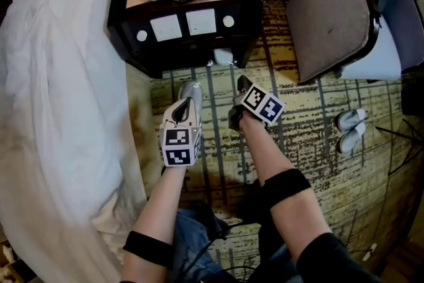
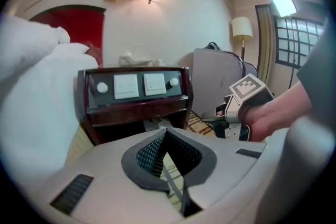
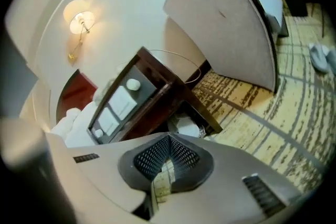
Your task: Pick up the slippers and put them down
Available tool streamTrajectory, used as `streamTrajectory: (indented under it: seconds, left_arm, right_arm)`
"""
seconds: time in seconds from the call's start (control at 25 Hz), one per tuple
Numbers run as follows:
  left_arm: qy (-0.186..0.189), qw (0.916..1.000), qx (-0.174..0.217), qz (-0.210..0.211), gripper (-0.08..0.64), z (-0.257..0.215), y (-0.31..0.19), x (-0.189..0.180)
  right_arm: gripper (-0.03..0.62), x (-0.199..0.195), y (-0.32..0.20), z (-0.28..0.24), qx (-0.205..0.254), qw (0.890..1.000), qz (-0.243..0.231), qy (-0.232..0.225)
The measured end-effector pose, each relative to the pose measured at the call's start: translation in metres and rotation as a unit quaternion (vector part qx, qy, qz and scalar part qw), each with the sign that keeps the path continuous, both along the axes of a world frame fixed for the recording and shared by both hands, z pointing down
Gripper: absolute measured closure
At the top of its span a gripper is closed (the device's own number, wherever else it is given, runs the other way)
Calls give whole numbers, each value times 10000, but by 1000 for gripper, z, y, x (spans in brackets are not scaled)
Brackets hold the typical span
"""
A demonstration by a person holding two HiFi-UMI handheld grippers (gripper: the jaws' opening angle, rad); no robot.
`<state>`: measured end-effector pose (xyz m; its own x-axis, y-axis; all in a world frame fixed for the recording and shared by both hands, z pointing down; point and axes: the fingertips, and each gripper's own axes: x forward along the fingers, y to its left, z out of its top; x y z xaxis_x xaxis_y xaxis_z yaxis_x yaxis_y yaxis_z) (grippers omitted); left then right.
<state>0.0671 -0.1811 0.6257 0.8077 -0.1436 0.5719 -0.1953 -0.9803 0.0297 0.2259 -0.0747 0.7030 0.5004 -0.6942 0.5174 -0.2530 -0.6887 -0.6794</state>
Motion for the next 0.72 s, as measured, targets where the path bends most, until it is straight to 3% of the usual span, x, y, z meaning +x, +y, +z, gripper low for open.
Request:
streamTrajectory:
  seconds: [0.2,0.44,0.72]
  left_arm:
    - [-55,10000,-33,-36,558,-128,15,-25]
    - [-35,9999,-100,-19,558,-289,44,-61]
    - [162,9998,51,-34,558,-440,64,-110]
  right_arm:
    - [592,-30,14,-138,-494,9940,-771,601]
    - [592,-74,39,-302,-682,9849,-1281,948]
    - [592,-131,85,-464,-1087,9537,-2169,1778]
